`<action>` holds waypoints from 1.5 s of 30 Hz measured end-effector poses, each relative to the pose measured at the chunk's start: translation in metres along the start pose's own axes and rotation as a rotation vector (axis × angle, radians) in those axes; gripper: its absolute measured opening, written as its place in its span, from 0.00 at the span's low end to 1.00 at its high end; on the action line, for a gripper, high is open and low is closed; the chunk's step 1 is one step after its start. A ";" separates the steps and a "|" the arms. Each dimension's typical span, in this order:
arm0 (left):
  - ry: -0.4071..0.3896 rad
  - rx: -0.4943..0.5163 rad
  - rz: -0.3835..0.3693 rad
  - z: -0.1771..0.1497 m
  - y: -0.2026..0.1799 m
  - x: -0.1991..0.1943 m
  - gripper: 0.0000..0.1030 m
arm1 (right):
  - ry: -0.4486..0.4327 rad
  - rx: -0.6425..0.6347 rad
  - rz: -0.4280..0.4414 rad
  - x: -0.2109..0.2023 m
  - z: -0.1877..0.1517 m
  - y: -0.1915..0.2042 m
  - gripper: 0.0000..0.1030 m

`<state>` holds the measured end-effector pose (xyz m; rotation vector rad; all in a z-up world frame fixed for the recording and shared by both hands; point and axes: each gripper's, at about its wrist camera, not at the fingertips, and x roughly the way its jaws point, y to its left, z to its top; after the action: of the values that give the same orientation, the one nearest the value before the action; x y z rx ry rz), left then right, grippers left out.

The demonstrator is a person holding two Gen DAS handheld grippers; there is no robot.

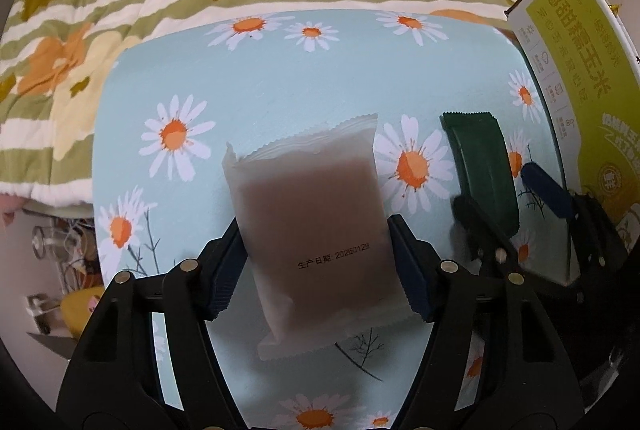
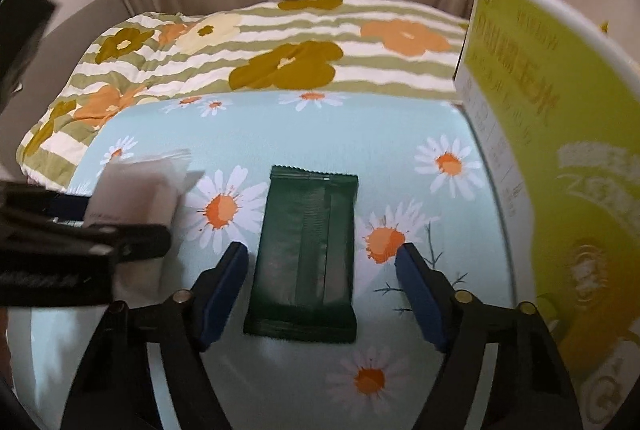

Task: Organize snacks
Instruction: 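Grasp the pink pouch with the left tool while the right tool grasps the dark green packet, then carry both packets over the cardboard box and open both tools to drop them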

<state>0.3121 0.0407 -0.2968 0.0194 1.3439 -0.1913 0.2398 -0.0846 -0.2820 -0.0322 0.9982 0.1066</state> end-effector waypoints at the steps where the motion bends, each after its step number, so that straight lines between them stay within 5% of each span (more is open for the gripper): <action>1: 0.001 -0.001 0.002 -0.001 0.001 0.000 0.63 | 0.001 -0.008 -0.001 0.001 0.001 0.002 0.67; 9: -0.008 -0.026 -0.014 -0.006 0.012 -0.002 0.63 | -0.008 -0.082 0.009 0.001 0.004 0.019 0.40; 20: -0.053 -0.048 -0.053 -0.017 0.027 -0.022 0.62 | -0.042 -0.065 0.040 -0.024 0.015 0.022 0.40; 30: -0.181 -0.016 -0.115 -0.010 0.022 -0.094 0.62 | -0.155 -0.014 0.042 -0.097 0.042 0.022 0.40; 38: -0.299 0.058 -0.187 0.009 -0.016 -0.162 0.62 | -0.250 0.065 0.049 -0.177 0.070 -0.012 0.40; 45: -0.361 0.113 -0.230 0.029 -0.085 -0.197 0.62 | -0.300 0.123 0.050 -0.222 0.080 -0.082 0.40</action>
<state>0.2859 -0.0217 -0.0912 -0.0721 0.9714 -0.4441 0.1964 -0.1764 -0.0541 0.1185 0.7046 0.0930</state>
